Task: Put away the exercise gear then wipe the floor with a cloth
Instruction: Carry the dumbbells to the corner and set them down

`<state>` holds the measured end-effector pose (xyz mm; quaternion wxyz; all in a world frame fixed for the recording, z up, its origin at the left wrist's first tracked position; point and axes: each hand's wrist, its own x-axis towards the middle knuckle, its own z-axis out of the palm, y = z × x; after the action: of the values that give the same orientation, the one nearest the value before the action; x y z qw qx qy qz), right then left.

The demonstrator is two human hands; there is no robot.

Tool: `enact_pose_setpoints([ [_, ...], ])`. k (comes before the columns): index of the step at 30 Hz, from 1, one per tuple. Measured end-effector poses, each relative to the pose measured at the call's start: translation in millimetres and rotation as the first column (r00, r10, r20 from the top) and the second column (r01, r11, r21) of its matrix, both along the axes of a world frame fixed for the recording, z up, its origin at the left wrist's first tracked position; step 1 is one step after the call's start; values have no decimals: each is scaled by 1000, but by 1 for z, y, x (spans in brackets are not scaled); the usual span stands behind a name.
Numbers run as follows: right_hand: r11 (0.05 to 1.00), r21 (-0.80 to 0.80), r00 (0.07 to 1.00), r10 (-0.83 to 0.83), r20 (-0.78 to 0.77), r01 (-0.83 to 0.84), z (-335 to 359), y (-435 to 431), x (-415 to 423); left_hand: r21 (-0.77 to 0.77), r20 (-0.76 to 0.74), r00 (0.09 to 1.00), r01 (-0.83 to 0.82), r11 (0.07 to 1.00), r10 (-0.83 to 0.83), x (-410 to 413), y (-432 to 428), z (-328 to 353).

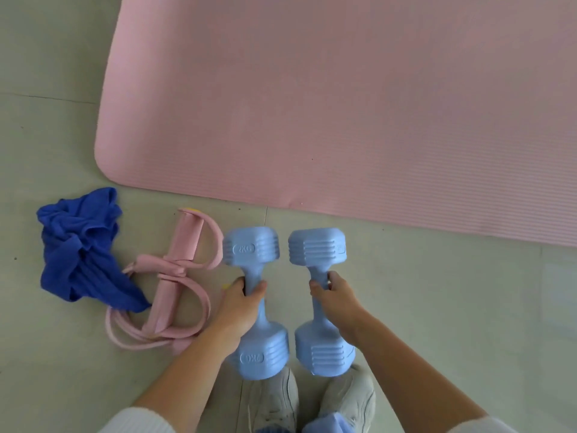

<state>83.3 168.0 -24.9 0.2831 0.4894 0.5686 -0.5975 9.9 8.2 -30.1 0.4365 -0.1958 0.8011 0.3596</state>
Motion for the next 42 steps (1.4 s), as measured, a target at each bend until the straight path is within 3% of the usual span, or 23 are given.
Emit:
enact_pose_setpoints([
  [4,996,32,996,-85,20,84,90,23,26,67,42,999,3,998,-6,17,20,88],
  [8,978,29,978,-207,2,207,215,52,55,147,69,998,-17,989,7,33,54,218],
  [14,925,46,925,-373,-68,377,412,104,117,291,78,991,79,954,-106,66,118,423],
  [18,859,42,856,-501,-126,510,506,144,175,361,64,980,154,920,-189,98,170,512],
  [23,737,-73,714,-670,-202,672,570,214,262,379,78,945,267,886,-318,167,265,568],
  [29,611,-70,587,-782,-208,789,605,332,396,339,58,848,480,809,-527,279,415,610],
  [35,479,5,468,-856,-219,878,629,469,523,379,19,723,634,674,-691,377,580,631],
  [42,302,21,296,-912,-285,953,645,648,610,442,-55,602,730,521,-797,451,797,643],
])
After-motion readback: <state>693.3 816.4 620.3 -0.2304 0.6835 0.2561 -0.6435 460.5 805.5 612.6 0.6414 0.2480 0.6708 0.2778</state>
